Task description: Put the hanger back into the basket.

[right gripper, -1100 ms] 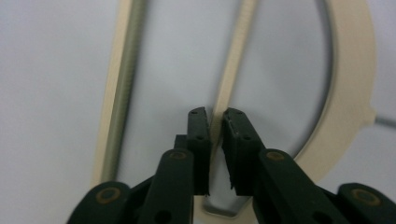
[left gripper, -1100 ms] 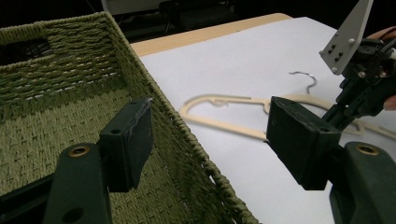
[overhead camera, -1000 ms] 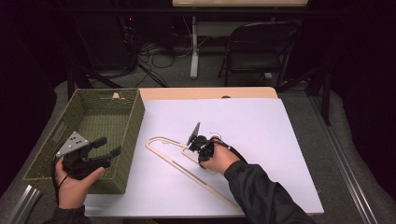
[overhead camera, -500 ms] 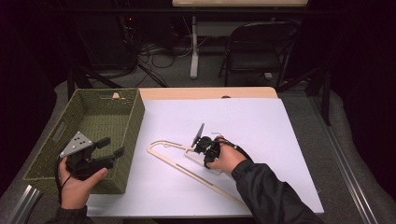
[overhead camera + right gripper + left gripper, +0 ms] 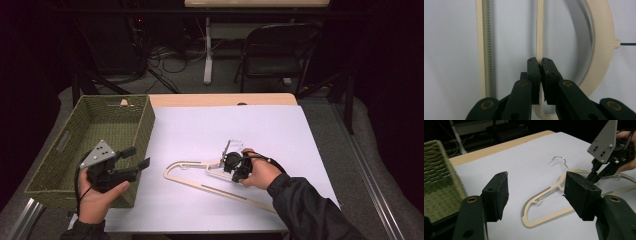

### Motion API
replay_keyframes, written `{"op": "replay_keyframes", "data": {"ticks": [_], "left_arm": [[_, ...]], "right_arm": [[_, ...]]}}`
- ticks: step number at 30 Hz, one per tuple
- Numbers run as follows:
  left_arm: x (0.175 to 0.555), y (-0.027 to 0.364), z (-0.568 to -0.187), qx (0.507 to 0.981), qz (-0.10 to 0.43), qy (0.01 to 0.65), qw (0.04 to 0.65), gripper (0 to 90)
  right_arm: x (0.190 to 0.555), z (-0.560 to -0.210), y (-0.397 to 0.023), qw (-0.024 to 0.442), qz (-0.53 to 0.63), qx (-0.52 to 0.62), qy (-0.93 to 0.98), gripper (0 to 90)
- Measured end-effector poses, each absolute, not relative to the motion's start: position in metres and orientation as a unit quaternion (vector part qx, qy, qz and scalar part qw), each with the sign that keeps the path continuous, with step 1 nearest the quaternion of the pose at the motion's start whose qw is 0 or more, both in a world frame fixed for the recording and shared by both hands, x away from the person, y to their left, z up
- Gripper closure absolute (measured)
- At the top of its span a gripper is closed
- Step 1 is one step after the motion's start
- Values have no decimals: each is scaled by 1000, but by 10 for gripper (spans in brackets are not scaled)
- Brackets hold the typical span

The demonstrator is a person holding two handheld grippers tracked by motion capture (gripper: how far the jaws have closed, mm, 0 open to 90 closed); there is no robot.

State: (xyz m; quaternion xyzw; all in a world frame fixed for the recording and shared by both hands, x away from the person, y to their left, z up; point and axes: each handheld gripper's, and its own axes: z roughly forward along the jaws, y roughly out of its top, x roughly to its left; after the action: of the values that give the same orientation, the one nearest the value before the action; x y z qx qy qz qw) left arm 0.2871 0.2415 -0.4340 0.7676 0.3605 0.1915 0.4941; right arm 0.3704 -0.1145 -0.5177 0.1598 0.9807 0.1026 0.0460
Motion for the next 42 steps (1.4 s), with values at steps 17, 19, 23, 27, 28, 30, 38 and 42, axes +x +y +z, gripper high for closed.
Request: {"op": "replay_keyframes", "data": {"ticks": [17,19,23,27,28,30,38,42], "left_arm": [[322,169,-450,831,129,314,440,374],[324,166,-452,834,126,311,439,375],[331,155,-457,846,101,295,431,418],[341,145,-464,853,81,300,420,423],[341,145,-464,853,81,300,420,435],[346,138,-468,855,64,298,419,447],[369,111,-491,869,15,303,391,564],[377,99,-503,876,5,310,369,593]], "right_arm": [[356,-505,-124,90,145,88,981,855],[352,-503,-124,106,144,81,981,855],[344,-498,-121,130,136,63,980,855],[337,-492,-116,148,134,47,979,856],[337,-492,-116,148,134,47,979,856],[334,-492,-112,154,132,39,979,856],[331,-496,-106,165,124,25,978,855],[330,-495,-106,165,126,22,978,855]]}}
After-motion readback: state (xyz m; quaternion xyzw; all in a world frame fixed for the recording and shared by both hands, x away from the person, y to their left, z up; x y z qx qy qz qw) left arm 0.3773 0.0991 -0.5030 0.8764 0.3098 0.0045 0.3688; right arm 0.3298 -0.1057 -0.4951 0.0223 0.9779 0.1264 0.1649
